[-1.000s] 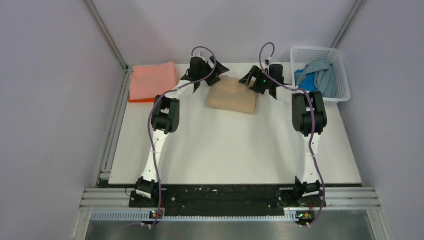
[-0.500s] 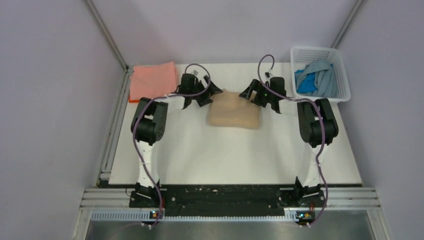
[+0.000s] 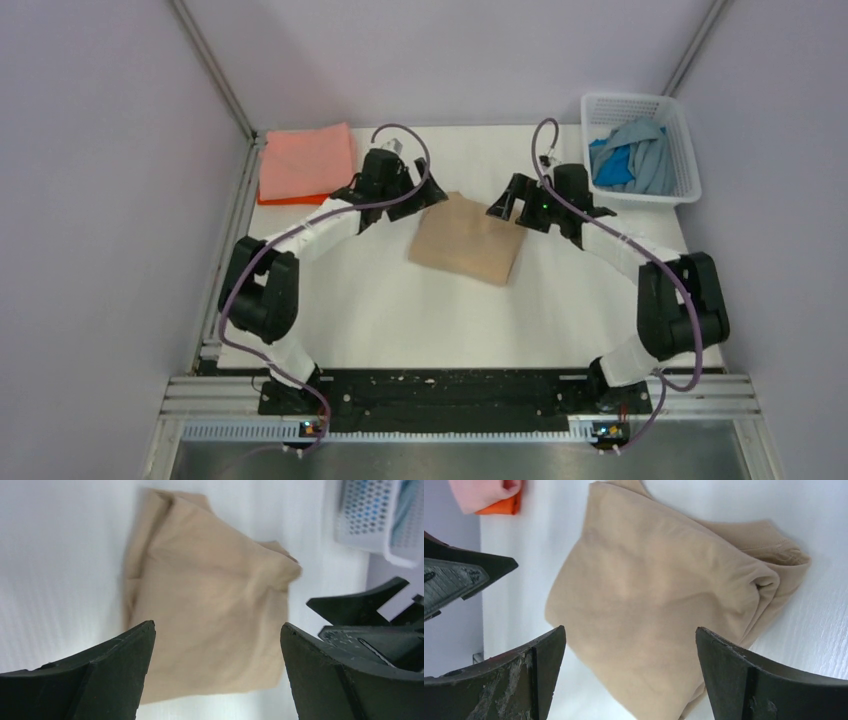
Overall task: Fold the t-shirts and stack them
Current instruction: Smooth out wrinkles on the folded tshirt
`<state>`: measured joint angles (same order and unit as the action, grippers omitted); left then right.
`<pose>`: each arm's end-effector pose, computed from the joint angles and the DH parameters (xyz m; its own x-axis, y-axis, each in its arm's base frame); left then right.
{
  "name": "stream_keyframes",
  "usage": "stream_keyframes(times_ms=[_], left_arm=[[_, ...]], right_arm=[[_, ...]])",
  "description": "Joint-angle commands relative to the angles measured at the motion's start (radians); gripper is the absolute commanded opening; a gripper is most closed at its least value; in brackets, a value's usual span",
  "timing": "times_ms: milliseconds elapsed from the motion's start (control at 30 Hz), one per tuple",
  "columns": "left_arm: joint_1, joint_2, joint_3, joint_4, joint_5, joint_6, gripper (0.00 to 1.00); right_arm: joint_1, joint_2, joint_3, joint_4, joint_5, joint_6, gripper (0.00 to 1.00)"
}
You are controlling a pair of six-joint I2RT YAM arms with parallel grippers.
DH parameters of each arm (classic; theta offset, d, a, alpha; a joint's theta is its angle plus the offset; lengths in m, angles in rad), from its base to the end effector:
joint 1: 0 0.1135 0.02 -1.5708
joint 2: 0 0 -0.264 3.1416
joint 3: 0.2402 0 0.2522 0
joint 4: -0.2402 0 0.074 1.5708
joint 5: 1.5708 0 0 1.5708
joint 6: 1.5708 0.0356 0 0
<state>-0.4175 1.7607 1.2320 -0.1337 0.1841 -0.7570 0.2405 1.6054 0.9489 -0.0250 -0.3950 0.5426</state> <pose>0.3608 -0.1672 0.2340 -0.7730 -0.3957 -0.4959 -0.0004 0.7819 -0.6234 0.3297 0.0949 0.2080 -0.7873 0.2976 -0.5399 -0.1209 0.7842 0.6086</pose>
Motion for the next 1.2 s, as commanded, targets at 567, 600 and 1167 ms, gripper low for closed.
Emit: stream_keyframes(times_ms=[567, 600, 1167], left_arm=[[-0.102, 0.050, -0.328, 0.140, 0.147, -0.002, 0.99], [-0.102, 0.035, -0.346, 0.139, 0.139, -0.002, 0.99], [-0.115, -0.270, -0.283, -0.162, -0.319, 0.008, 0.99]], right_arm=[[0.181, -0.081, -0.486, 0.237, 0.018, 0.103, 0.99], [0.180, -0.103, -0.496, 0.231, 0.023, 0.099, 0.99], [0.179, -0.888, -0.476, -0.128, 0.604, 0.065, 0.99]])
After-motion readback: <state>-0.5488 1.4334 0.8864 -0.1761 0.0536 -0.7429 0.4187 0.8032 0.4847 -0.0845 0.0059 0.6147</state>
